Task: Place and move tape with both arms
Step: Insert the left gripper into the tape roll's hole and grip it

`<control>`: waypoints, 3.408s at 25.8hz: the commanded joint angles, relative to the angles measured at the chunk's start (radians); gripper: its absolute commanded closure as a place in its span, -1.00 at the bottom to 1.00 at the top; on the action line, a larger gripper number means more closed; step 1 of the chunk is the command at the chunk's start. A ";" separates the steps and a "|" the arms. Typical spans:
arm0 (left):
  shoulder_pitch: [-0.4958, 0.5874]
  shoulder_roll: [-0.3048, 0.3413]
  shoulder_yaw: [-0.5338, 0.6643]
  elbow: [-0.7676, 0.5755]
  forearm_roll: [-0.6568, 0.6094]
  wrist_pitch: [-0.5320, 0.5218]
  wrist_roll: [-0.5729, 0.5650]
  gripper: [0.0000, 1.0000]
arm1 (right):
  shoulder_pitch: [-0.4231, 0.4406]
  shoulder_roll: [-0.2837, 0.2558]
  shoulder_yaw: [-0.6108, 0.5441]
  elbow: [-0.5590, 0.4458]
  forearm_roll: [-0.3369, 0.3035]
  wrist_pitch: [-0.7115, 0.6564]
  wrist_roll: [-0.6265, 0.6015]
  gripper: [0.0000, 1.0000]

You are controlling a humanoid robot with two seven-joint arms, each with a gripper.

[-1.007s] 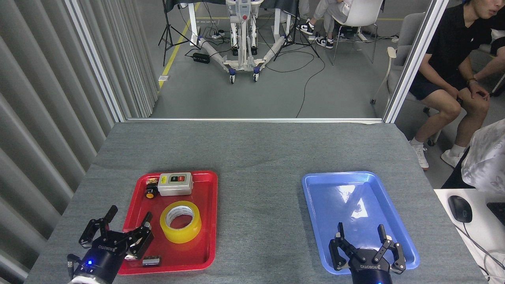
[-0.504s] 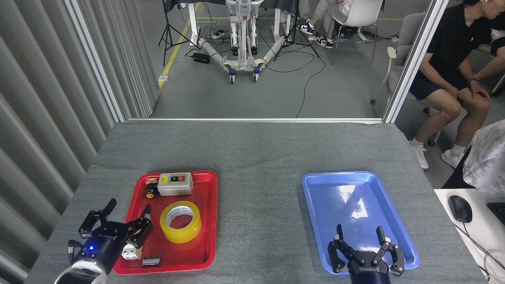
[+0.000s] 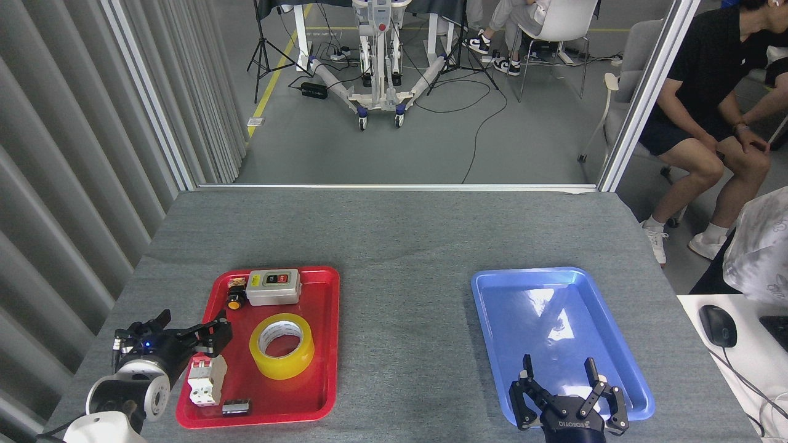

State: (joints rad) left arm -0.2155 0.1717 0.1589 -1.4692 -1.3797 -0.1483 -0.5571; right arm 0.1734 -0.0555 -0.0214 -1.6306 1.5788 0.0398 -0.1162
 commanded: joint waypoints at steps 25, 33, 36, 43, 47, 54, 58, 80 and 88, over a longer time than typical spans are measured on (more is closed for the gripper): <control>-0.237 -0.084 -0.081 0.334 -0.030 0.013 -0.224 -0.99 | -0.003 -0.003 0.014 -0.005 -0.089 0.011 0.010 -1.00; -0.248 -0.034 -0.145 0.369 -0.050 -0.025 -0.216 -0.99 | -0.002 -0.007 0.014 -0.003 -0.089 0.012 0.010 -1.00; -0.249 -0.035 -0.144 0.369 -0.038 -0.066 -0.207 -0.99 | -0.002 -0.007 0.014 -0.002 -0.091 0.012 0.010 -1.00; -0.262 -0.038 -0.148 0.417 -0.055 -0.073 -0.188 -0.99 | 0.001 -0.003 0.014 0.000 -0.088 0.012 0.010 -1.00; -0.288 -0.031 -0.186 0.454 -0.061 -0.070 -0.188 -0.96 | 0.003 -0.004 0.014 0.000 -0.085 0.012 0.010 -1.00; -0.306 0.005 -0.259 0.486 -0.073 -0.070 -0.188 -0.76 | 0.009 -0.004 0.015 0.002 -0.085 0.012 0.010 -1.00; -0.306 0.014 -0.277 0.487 -0.078 -0.074 -0.185 -0.76 | 0.009 -0.006 0.014 0.002 -0.085 0.012 0.010 -1.00; -0.381 0.049 -0.372 0.590 -0.117 -0.102 -0.190 -0.35 | 0.018 -0.004 0.015 0.002 -0.085 0.009 0.010 -1.00; -0.377 0.051 -0.372 0.570 -0.114 -0.166 -0.195 -0.25 | 0.018 -0.004 0.015 0.005 -0.083 0.008 0.010 -1.00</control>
State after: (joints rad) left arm -0.5962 0.2227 -0.2122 -0.8912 -1.4953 -0.2935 -0.7523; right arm 0.1918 -0.0599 -0.0064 -1.6273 1.4952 0.0487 -0.1062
